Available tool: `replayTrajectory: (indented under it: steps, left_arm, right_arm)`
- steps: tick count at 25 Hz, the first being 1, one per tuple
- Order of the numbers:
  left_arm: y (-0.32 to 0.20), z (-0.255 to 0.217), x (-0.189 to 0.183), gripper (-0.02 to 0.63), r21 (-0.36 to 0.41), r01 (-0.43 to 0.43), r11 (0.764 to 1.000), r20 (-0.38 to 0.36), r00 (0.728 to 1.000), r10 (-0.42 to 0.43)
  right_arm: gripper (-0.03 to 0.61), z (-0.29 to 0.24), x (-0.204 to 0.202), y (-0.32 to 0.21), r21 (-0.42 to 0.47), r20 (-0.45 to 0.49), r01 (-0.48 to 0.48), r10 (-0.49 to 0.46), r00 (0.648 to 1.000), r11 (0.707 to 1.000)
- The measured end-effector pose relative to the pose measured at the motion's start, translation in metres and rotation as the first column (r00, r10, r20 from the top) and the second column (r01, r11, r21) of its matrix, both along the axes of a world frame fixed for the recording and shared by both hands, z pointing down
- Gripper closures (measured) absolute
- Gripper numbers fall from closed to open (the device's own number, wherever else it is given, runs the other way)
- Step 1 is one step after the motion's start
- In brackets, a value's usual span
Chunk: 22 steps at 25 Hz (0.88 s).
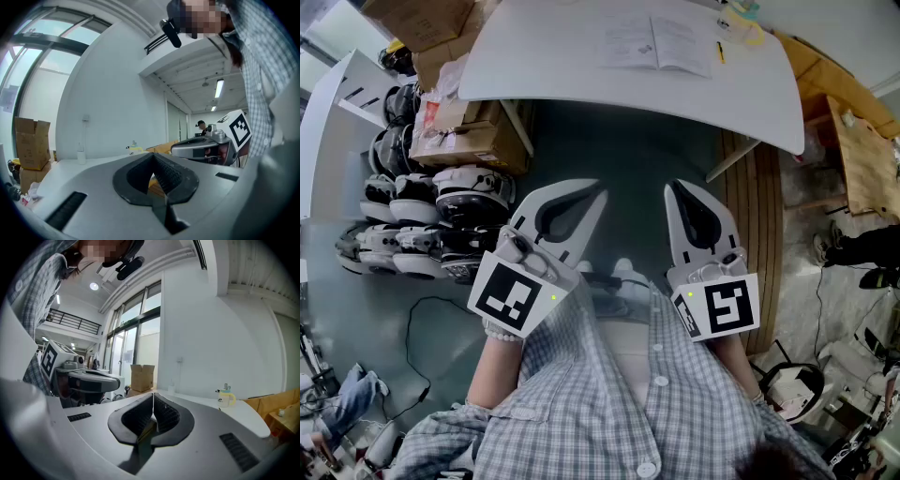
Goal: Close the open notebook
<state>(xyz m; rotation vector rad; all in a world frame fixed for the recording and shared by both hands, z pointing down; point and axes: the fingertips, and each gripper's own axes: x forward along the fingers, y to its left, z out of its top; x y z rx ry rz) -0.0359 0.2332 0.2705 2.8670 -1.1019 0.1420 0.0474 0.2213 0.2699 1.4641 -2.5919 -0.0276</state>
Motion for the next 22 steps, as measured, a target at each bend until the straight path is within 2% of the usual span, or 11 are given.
replayTrajectory:
  steps: [13, 22]
  left_arm:
    - [-0.002, 0.003, -0.022, 0.609, -0.02, 0.012, 1.0, -0.028, 1.0, -0.013]
    - [-0.004, 0.003, -0.045, 0.609, -0.013, -0.01, 1.0, -0.066, 0.998, 0.01]
  right_arm:
    - [0.555, 0.003, -0.014, 0.0, -0.018, 0.015, -0.02, 0.021, 1.0, 1.0]
    - [0.555, 0.0, -0.017, 0.002, -0.004, 0.007, -0.105, 0.105, 0.994, 0.994]
